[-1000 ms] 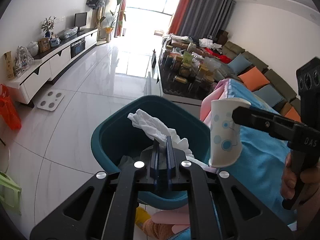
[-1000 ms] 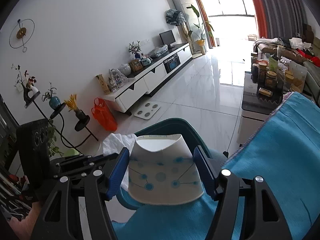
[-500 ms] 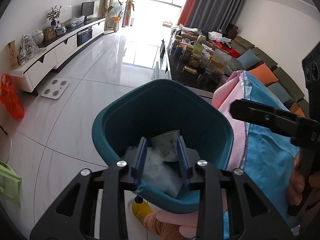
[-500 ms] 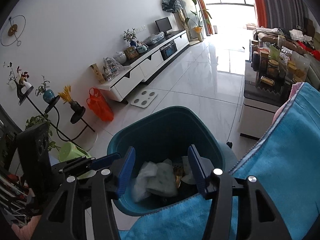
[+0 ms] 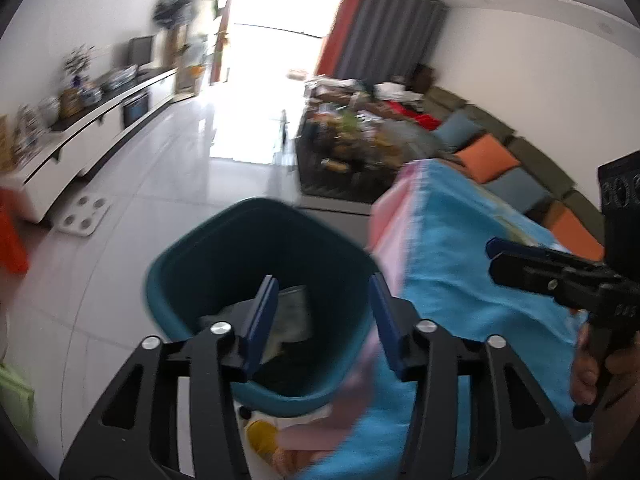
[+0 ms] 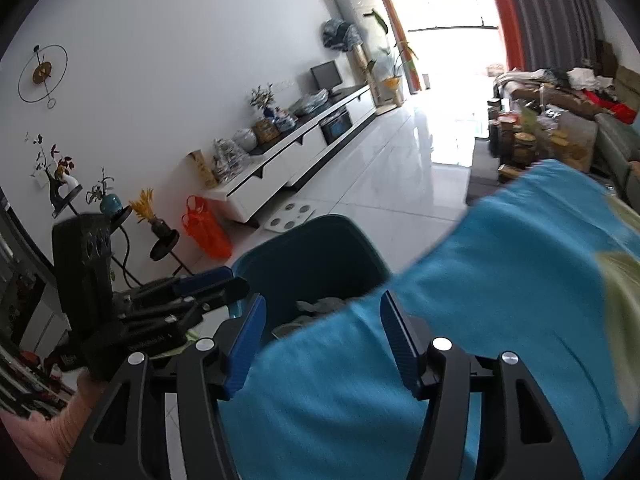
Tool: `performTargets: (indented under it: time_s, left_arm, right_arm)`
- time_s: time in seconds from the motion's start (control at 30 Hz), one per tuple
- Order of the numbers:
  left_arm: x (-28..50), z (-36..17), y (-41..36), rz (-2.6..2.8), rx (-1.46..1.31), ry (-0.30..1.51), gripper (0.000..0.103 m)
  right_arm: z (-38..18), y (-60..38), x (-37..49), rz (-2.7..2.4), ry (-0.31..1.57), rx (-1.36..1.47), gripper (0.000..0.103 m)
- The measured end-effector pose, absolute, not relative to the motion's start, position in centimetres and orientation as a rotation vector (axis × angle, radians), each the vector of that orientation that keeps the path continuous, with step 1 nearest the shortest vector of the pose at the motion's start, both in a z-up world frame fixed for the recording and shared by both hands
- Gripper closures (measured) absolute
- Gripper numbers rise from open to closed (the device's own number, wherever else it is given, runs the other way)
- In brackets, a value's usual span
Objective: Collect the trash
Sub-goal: 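Move both open grippers back to the trash on the table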
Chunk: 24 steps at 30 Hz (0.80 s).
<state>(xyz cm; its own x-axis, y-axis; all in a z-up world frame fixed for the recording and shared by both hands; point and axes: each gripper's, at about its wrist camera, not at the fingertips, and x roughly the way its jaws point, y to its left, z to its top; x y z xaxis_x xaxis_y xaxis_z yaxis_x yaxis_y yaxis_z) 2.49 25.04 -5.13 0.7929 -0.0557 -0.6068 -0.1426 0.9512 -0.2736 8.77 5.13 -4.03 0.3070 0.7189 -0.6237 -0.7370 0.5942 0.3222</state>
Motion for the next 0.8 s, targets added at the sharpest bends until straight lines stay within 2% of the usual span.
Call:
performTargets:
  time_s: [0.33, 0.8]
  left_arm:
    - [5.1, -3.2, 12.8, -0.298, -0.211, 0.648, 0.052]
    - [10.0, -5.3, -5.7, -0.640, -0.078, 0.780, 0.052]
  right_arm:
    - [-3.4, -8.7, 6.9, 0.714, 0.742, 0.099, 0.046]
    - [-4.9, -28.4, 4.3, 0.215, 0.661, 0.303, 0.046]
